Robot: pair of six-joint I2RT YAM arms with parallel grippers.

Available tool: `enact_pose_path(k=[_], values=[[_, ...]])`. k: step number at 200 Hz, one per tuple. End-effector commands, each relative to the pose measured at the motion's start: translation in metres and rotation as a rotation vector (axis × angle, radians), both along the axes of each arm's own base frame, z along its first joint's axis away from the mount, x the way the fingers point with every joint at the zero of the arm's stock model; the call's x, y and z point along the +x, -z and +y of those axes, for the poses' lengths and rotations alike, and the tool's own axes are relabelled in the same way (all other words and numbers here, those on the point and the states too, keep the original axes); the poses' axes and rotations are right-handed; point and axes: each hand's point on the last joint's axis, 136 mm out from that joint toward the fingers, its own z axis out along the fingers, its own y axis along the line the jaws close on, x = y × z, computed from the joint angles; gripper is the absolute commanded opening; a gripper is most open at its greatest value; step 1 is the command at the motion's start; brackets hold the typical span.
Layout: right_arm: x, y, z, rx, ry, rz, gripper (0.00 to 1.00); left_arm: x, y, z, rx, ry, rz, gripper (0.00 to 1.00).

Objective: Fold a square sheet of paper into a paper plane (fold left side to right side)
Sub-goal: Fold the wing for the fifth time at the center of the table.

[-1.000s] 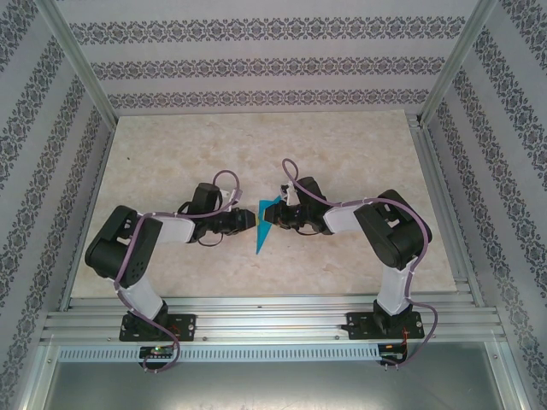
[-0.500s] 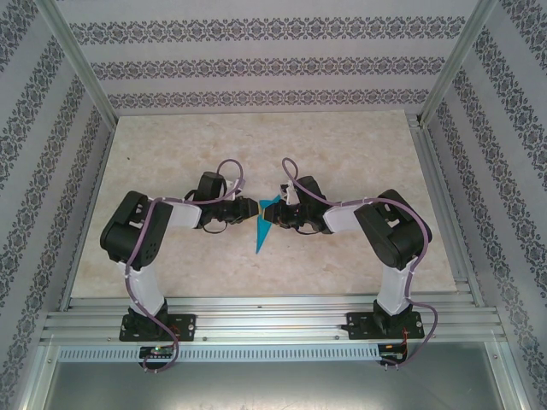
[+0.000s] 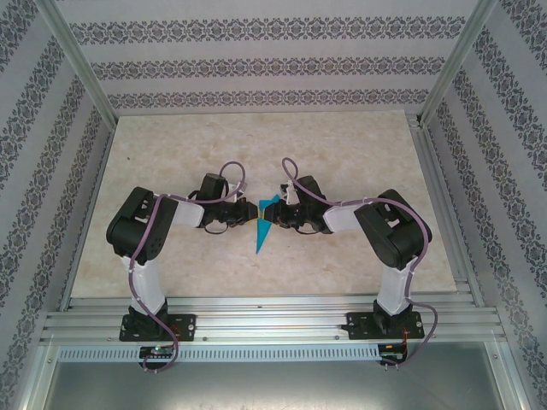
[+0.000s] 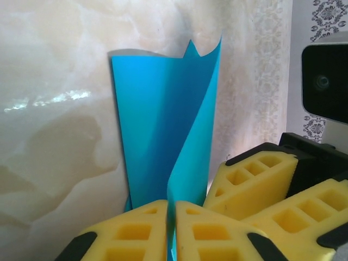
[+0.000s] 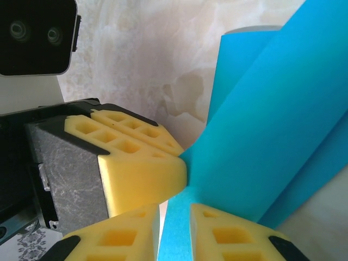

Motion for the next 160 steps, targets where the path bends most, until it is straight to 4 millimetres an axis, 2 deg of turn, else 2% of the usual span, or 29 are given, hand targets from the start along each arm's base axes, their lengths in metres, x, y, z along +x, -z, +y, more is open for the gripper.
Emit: enact_pose_path(k=[1,21,160], values=[[0.002,0.0,0.005,-0.009,-0.004,-0.018,0.22,0.007,-0.004,-0.002,-0.002,0.013,-0.025,0.07],[0.001,0.0,0.004,-0.014,-0.004,-0.018,0.22,0.01,-0.002,-0.002,0.005,0.016,-0.026,0.03],[0.0,-0.007,-0.003,-0.048,-0.004,-0.04,0.24,0.018,0.021,-0.002,0.061,0.022,-0.016,0.0]])
